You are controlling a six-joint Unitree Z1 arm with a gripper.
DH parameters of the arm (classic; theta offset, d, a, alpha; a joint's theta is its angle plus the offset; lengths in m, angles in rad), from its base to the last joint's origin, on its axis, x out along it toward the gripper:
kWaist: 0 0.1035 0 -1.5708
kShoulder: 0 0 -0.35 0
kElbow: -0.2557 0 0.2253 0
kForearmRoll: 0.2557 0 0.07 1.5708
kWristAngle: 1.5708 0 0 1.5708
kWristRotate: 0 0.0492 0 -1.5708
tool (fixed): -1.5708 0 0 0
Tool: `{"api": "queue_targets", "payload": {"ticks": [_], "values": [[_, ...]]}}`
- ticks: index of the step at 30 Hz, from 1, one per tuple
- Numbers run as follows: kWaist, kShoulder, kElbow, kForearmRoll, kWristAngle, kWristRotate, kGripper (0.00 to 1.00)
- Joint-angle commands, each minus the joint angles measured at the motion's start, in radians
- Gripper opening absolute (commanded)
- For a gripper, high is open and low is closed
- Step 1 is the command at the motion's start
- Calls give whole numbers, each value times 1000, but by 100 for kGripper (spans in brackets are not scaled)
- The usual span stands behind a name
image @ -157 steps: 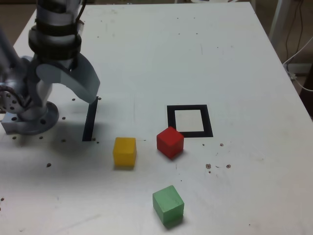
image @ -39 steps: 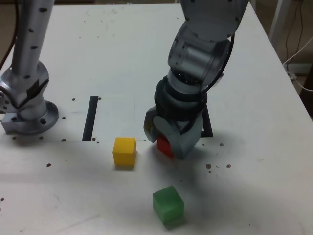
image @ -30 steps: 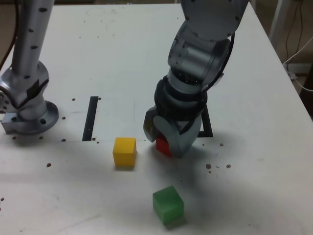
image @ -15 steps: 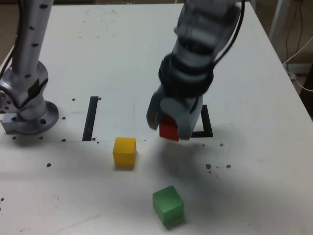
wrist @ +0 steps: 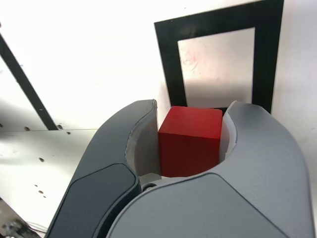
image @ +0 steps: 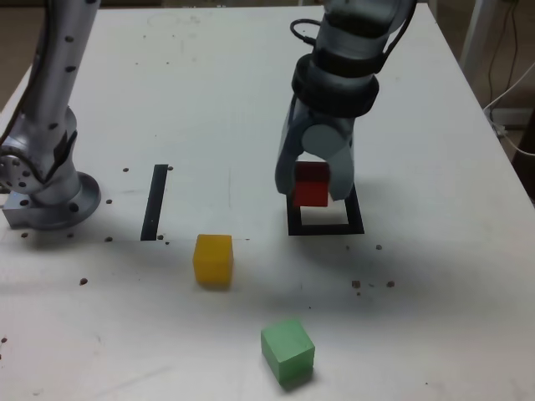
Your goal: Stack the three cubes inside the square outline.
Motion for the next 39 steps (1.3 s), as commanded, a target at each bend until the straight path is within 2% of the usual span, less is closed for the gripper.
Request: {"api": "queue_targets", "payload": {"ticks": [1, 13, 25, 27, 31, 33, 35, 39], "values": [[12, 12, -4, -4, -4, -1, 21], [34, 74, -2, -56, 1, 5, 21], [63, 95, 10, -77, 4, 20, 23], [66, 97, 13, -83, 3, 27, 34], [71, 99, 23, -94, 2, 42, 78], [72, 99, 28, -98, 1, 45, 94], [72, 98, 35, -103, 1, 46, 100], [72, 94, 44, -112, 2, 48, 100]]}}
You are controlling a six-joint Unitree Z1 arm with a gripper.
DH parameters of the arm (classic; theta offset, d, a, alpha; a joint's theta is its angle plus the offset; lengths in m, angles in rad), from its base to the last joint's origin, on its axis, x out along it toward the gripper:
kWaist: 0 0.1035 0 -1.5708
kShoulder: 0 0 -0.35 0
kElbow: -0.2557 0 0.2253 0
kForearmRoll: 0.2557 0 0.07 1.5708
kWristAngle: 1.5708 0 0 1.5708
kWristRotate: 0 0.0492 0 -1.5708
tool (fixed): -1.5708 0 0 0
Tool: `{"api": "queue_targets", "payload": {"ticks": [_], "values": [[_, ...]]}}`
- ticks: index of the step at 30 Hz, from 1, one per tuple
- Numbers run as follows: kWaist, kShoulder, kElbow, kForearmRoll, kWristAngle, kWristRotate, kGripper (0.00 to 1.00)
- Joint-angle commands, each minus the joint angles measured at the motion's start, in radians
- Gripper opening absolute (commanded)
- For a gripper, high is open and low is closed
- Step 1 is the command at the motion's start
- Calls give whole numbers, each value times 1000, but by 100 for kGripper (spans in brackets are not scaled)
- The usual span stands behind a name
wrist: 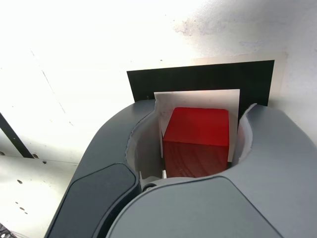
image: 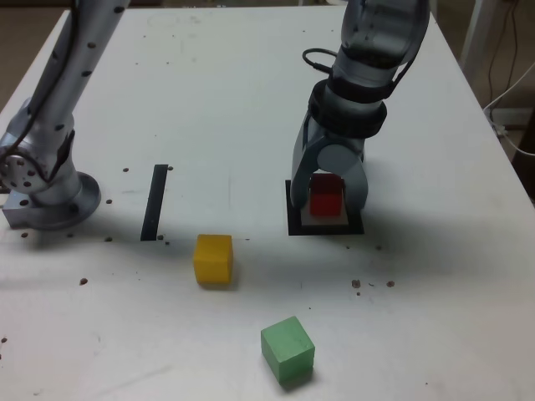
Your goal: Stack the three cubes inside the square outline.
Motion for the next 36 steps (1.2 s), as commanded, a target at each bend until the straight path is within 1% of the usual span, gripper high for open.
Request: {"api": "queue_targets", "payload": {"ticks": [1, 6, 14, 17, 20, 22, 25, 31, 36], "values": [[2, -4, 6, -4, 0, 3, 100], [2, -42, 21, -5, 14, 1, 100], [-10, -174, 84, 16, 49, -19, 100], [-34, -222, 107, 35, 67, -34, 100], [-69, -266, 132, 72, 80, -57, 100], [-91, -288, 155, 90, 74, -71, 100], [-127, -315, 198, 99, 50, -94, 100], [-211, -350, 274, 91, -7, -154, 100], [-272, -366, 317, 75, -41, -204, 99]]}}
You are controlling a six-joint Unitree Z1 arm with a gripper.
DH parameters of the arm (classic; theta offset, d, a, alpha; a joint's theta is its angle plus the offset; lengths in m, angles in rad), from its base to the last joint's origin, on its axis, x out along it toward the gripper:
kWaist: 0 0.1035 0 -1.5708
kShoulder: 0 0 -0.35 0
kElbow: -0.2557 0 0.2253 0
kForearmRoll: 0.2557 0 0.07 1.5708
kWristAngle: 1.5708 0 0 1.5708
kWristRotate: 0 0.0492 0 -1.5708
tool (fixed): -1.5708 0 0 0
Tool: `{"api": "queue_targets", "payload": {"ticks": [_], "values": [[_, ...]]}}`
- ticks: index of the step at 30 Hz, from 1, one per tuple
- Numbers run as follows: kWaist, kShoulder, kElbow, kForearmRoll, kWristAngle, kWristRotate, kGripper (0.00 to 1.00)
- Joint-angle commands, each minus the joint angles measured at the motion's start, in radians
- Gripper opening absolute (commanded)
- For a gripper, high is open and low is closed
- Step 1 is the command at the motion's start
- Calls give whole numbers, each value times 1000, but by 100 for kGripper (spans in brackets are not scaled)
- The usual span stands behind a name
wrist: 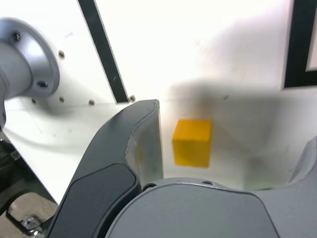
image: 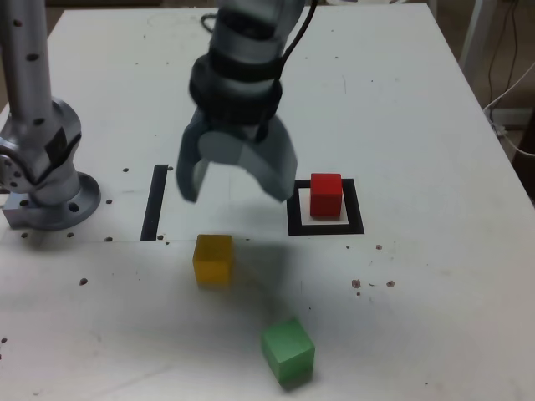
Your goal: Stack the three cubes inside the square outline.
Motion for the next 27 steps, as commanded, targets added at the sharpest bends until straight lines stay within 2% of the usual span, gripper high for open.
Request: {"api": "queue_targets", "payload": {"ticks": [1, 10, 18, 27], "values": [[-21, -12, 20, -9, -14, -17, 99], [-61, -13, 94, -73, -67, -34, 99], [-83, 28, 148, -145, -112, -24, 97], [-85, 71, 184, -205, -145, 1, 92]]}}
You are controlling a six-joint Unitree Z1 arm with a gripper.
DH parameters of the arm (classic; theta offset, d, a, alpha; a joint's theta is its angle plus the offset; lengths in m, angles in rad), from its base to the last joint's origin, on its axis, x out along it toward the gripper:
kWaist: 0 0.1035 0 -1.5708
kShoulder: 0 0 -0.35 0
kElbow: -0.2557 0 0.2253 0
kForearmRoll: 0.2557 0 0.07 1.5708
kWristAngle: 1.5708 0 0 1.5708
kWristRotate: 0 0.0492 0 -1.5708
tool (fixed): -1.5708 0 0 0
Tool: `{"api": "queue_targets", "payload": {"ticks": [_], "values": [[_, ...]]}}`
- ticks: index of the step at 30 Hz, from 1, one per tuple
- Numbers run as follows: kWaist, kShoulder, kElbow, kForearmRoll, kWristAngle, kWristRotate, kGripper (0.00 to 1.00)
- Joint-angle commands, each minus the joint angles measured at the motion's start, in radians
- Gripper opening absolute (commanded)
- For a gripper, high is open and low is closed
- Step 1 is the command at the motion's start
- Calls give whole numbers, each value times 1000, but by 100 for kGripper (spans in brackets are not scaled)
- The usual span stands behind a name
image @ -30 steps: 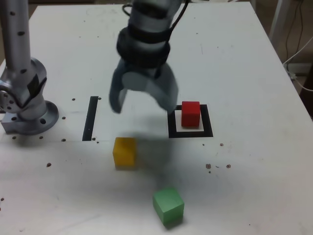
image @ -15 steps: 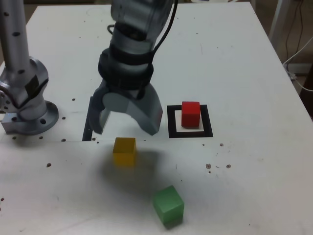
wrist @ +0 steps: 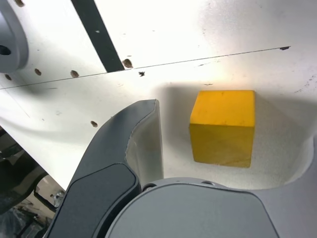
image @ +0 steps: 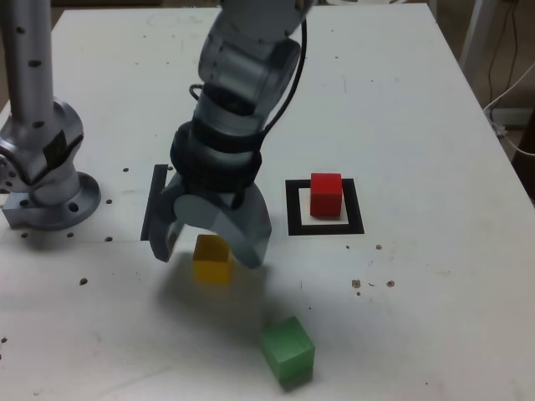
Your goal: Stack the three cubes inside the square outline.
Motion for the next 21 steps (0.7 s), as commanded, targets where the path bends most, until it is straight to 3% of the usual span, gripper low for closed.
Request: {"api": "queue_targets", "payload": {"ticks": [1, 7, 16, 21], "values": [[-2, 14, 4, -11, -9, 5, 91], [-2, 27, 20, -45, -34, 8, 74], [-2, 35, 53, -114, -33, 10, 30], [-2, 38, 56, -128, -28, 14, 21]]}}
